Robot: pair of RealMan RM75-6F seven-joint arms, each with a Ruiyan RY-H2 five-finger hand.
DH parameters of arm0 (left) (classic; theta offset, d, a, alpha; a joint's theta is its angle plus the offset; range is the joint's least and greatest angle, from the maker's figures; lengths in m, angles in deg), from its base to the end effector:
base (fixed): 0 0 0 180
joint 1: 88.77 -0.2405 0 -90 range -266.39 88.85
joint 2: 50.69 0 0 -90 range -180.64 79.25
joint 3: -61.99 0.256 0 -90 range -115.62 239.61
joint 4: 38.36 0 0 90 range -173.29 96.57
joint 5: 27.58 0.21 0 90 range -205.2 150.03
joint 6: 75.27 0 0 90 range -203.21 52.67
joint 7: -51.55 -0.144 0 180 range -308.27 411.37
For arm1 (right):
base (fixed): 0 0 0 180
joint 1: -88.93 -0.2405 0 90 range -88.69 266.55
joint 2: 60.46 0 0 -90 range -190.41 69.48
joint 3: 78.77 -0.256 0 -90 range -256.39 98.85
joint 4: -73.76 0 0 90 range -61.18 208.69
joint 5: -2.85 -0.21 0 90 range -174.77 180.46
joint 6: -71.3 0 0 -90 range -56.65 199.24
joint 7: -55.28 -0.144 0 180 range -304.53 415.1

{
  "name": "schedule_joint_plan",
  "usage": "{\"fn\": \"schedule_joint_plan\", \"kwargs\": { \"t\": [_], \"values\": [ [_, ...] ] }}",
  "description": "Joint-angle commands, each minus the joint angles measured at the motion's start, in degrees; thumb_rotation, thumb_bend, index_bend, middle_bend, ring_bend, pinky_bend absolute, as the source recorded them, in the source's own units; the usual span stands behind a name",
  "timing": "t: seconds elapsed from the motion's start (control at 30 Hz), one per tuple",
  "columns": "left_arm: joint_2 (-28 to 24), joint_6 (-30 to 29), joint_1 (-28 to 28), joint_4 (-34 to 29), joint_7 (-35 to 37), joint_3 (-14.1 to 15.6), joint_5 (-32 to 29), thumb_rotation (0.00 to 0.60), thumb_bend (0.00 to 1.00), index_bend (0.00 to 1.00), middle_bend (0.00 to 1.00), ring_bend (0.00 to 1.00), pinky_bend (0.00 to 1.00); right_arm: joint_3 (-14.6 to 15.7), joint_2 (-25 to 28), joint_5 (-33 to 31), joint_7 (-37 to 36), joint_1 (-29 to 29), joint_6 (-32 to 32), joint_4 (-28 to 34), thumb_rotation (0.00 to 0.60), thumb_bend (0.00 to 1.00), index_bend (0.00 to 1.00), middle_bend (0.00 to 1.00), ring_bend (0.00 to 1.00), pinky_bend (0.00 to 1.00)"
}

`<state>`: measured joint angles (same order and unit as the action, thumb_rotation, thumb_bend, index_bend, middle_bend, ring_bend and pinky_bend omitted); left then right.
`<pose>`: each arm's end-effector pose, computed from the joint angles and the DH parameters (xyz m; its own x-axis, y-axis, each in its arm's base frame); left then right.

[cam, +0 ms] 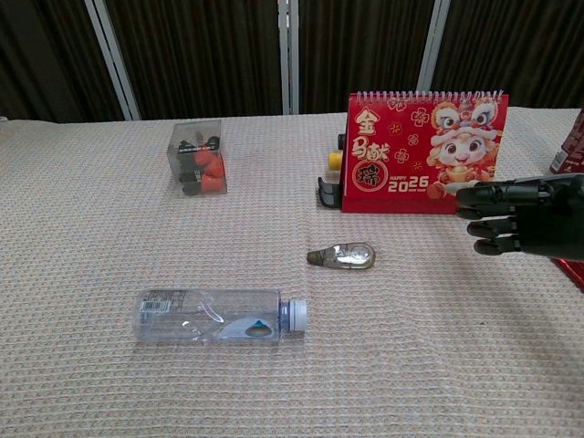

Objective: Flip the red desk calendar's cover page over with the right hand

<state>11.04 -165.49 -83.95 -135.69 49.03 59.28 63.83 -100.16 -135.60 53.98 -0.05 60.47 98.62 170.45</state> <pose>-0.2797 0.1777 0.1711 0.3916 -0.0852 0.9162 0.9108 -0.1053 -0.3991 -0.2043 -0.3065 0.0183 -0.8931 -0.2929 0.3414 -0.4499 0.5820 -0.6774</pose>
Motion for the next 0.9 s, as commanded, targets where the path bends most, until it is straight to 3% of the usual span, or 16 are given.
{"fn": "schedule_joint_plan", "kwargs": {
  "t": [0.03,0.9],
  "values": [
    [0.1,0.0,0.0,0.0,-0.1,0.0,0.1,0.600,0.10,0.00,0.00,0.00,0.00,-3.0,-1.2,1.8,-3.6,1.1,-4.4,-3.1,0.600,0.44,0.00,0.73,0.77,0.76],
    [-0.5,0.1,0.1,-0.2,1.6,0.7,1.2,0.600,0.10,0.00,0.00,0.00,0.00,-5.2,-4.9,-2.5,-2.2,1.2,-7.3,-14.2,0.600,0.44,0.00,0.72,0.77,0.75]
  ]
}}
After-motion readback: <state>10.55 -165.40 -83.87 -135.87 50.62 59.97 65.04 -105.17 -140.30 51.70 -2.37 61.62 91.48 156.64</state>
